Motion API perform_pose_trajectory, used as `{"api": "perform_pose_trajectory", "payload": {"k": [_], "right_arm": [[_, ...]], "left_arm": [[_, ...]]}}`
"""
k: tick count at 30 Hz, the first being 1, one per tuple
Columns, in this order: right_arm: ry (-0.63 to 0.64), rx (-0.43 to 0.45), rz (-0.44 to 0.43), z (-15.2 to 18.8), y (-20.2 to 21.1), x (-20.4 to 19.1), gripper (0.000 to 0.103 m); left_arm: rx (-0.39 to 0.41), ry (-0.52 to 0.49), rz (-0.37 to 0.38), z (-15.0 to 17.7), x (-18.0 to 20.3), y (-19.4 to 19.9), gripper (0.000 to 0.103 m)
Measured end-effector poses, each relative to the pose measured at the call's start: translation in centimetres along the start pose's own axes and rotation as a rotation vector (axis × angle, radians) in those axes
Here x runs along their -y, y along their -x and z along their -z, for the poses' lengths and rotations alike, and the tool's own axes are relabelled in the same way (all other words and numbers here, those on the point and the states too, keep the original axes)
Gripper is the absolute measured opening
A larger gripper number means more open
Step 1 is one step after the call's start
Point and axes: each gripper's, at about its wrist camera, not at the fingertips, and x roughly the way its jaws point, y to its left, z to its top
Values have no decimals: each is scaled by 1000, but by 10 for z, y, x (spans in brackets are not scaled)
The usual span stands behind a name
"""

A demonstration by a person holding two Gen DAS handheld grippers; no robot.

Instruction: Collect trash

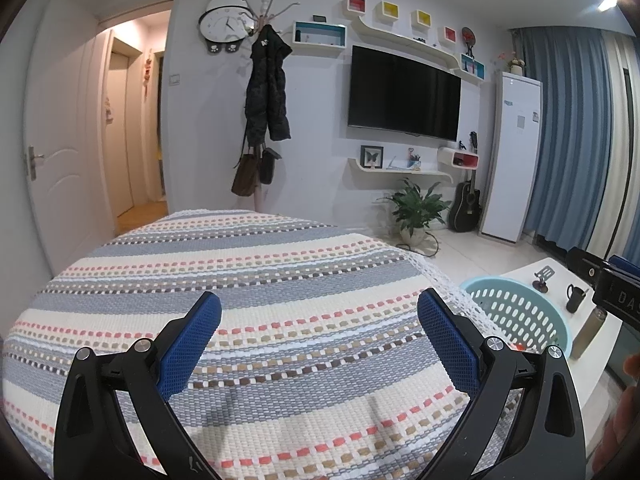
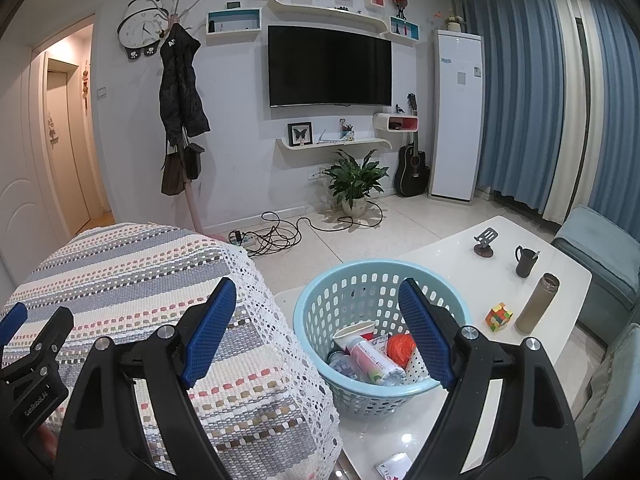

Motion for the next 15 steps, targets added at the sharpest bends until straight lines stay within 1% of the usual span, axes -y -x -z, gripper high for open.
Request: {"api": "perform_pose_trajectory", "payload": {"k": [15], "right_arm": [[1,-9,-8,1,0,3,79]], "left_arm": [[-2,11,-6,2,3,2,95]]}}
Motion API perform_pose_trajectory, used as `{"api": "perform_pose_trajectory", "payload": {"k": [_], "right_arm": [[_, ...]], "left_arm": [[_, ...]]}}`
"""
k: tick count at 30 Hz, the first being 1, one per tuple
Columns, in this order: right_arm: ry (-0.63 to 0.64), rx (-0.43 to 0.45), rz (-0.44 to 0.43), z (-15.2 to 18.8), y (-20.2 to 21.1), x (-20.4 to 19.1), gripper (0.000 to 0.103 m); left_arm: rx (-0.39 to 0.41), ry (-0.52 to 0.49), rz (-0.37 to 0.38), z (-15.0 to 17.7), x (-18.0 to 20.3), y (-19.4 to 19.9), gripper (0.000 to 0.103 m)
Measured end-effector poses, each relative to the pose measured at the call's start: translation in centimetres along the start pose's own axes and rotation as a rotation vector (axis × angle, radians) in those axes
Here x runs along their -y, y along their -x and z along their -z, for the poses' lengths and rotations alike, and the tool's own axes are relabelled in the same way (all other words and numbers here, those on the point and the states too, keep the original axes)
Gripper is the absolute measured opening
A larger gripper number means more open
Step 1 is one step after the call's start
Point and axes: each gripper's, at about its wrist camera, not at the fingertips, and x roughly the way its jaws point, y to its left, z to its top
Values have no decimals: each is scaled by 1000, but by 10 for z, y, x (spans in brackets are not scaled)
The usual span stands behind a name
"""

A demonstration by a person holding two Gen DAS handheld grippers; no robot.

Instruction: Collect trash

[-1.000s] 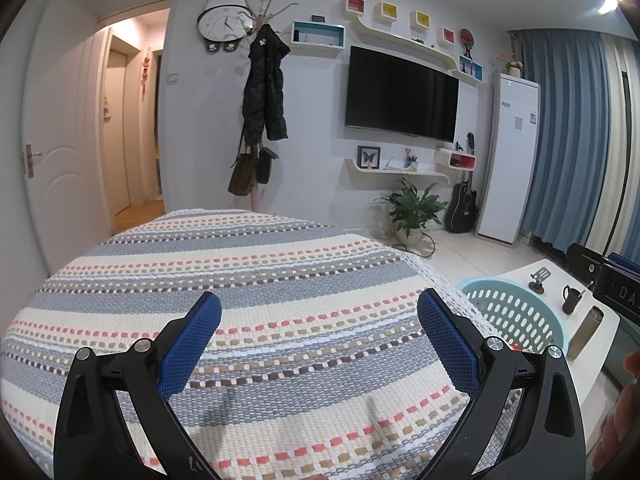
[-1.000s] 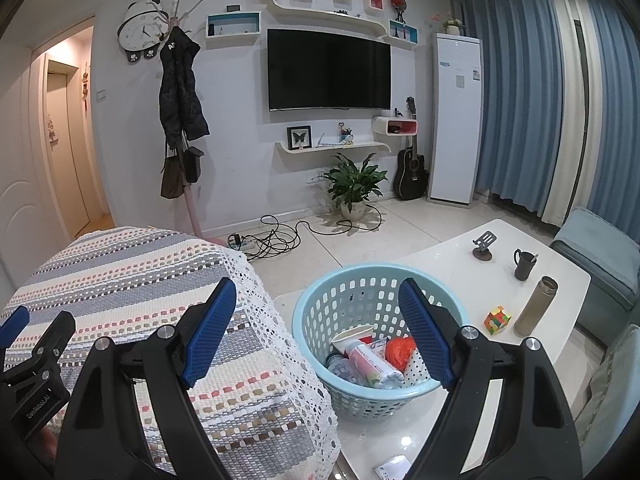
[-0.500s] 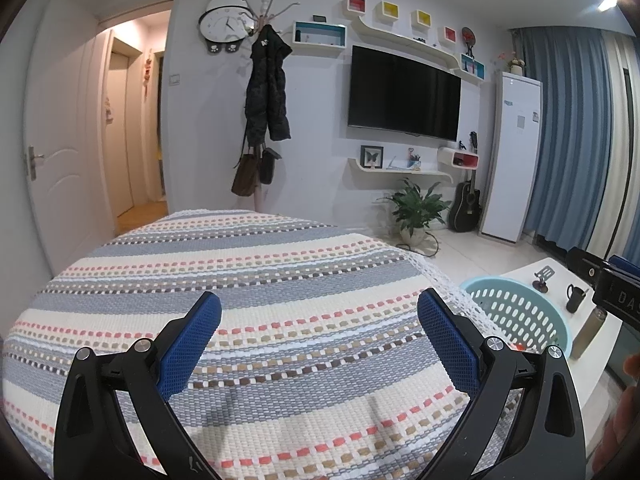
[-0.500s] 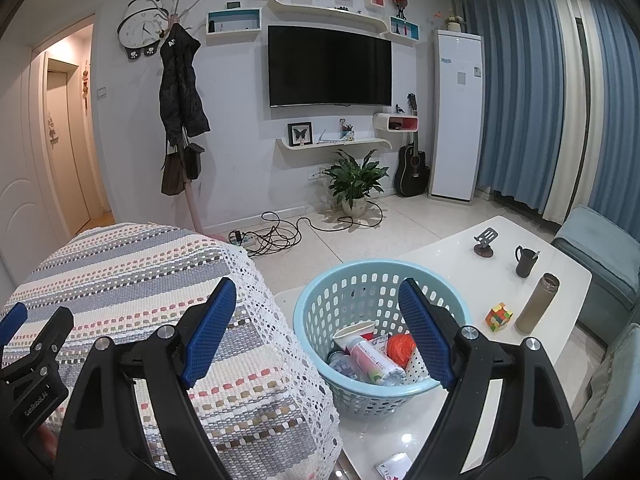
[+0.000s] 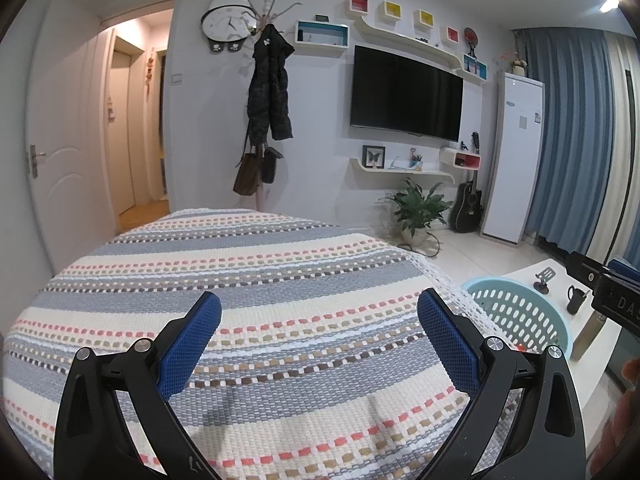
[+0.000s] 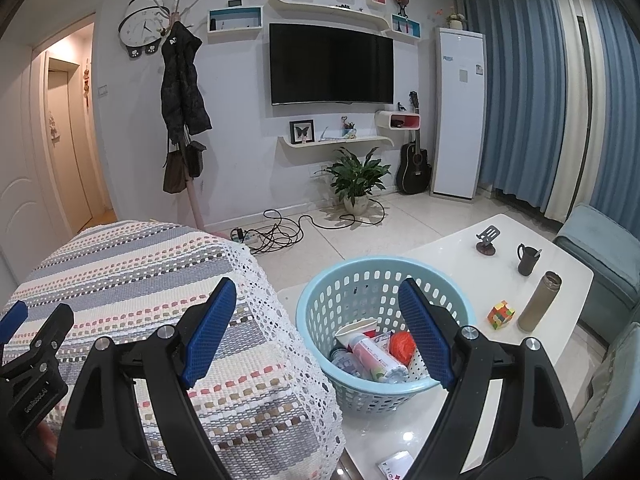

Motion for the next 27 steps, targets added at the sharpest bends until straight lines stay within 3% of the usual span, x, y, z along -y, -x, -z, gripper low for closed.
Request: {"api": "perform_pose_trajectory", "payload": {"k": [17,22,27], "right_arm": [[11,9,-18,-3,8,-2,79],[4,7,-23,-4,13,-3,79],[15,10,-32,1,20,-11,79]], "left_arm": [[18,-8,-46,-9,5,16,95],[-11,0,-2,-14,3,28,95],[-25,-3,-15,-12,-4,41,96]]}}
